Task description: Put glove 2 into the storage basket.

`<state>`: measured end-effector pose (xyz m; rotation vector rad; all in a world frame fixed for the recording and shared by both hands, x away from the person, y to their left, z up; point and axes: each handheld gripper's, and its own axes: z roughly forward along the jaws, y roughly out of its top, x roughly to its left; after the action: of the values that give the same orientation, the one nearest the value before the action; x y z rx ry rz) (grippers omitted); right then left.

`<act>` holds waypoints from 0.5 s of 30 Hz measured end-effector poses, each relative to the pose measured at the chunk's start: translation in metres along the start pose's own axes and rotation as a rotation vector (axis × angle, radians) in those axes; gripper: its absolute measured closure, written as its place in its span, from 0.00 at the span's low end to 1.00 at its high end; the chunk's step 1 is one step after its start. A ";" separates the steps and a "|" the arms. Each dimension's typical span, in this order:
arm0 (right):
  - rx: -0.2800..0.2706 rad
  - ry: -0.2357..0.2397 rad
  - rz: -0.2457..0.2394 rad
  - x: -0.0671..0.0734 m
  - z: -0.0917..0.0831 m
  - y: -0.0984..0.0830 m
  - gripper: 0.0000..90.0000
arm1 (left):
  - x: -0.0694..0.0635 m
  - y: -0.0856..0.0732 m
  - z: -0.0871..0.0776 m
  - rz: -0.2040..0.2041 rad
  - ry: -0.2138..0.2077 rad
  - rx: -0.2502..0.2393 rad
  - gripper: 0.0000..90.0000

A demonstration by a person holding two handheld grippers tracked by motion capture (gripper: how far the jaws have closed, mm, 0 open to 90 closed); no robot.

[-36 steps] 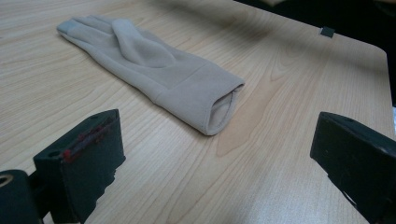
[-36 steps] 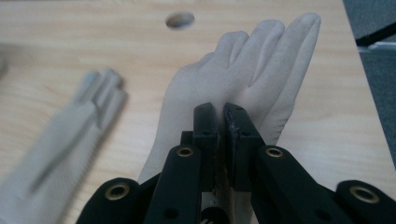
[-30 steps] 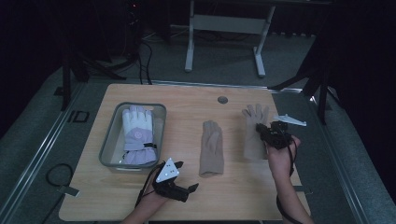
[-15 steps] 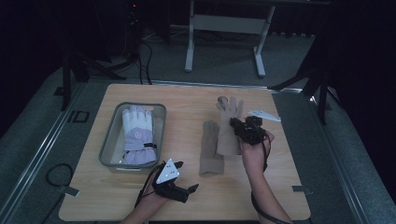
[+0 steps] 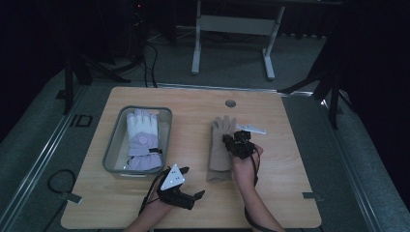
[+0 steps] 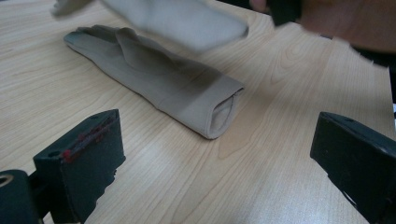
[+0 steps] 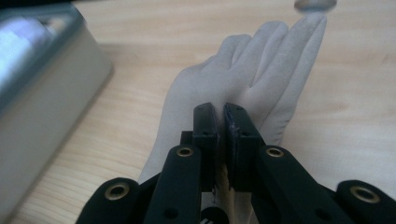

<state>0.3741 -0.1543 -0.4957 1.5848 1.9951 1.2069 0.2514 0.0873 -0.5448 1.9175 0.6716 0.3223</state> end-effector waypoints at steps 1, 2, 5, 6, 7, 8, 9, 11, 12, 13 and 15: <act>0.015 -0.002 0.004 0.000 0.004 -0.004 0.93 | 0.000 0.000 0.000 0.001 0.000 0.000 0.03; 0.027 -0.002 0.007 -0.001 0.007 -0.007 0.93 | 0.000 0.000 0.000 0.003 -0.001 0.000 0.03; 0.052 -0.009 0.016 -0.003 0.014 -0.016 0.93 | 0.000 0.000 0.000 0.000 -0.001 -0.001 0.03; 0.058 -0.015 0.013 -0.003 0.016 -0.019 0.93 | 0.000 0.000 0.000 0.001 -0.001 -0.001 0.03; 0.060 -0.026 0.011 -0.003 0.017 -0.022 0.92 | 0.000 0.000 0.000 0.002 -0.001 0.000 0.03; 0.063 -0.025 0.009 -0.004 0.019 -0.024 0.92 | 0.000 0.000 0.000 0.001 -0.002 0.000 0.03; 0.071 -0.026 0.012 -0.004 0.021 -0.026 0.92 | 0.000 0.000 0.000 0.003 -0.002 0.001 0.03; 0.078 -0.029 0.007 -0.004 0.024 -0.030 0.91 | 0.000 0.000 0.001 0.002 -0.001 0.002 0.03; 0.078 -0.028 0.012 -0.004 0.025 -0.031 0.91 | 0.000 0.000 0.001 0.003 -0.002 0.004 0.03; 0.076 -0.029 0.011 -0.004 0.025 -0.031 0.90 | 0.000 0.000 0.001 0.003 -0.003 0.004 0.03; 0.080 -0.018 0.018 -0.003 0.025 -0.030 0.87 | 0.000 0.000 0.001 0.002 -0.004 0.004 0.03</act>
<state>0.3732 -0.1472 -0.5346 1.6484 2.0458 1.1291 0.2518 0.0862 -0.5456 1.9223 0.6680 0.3181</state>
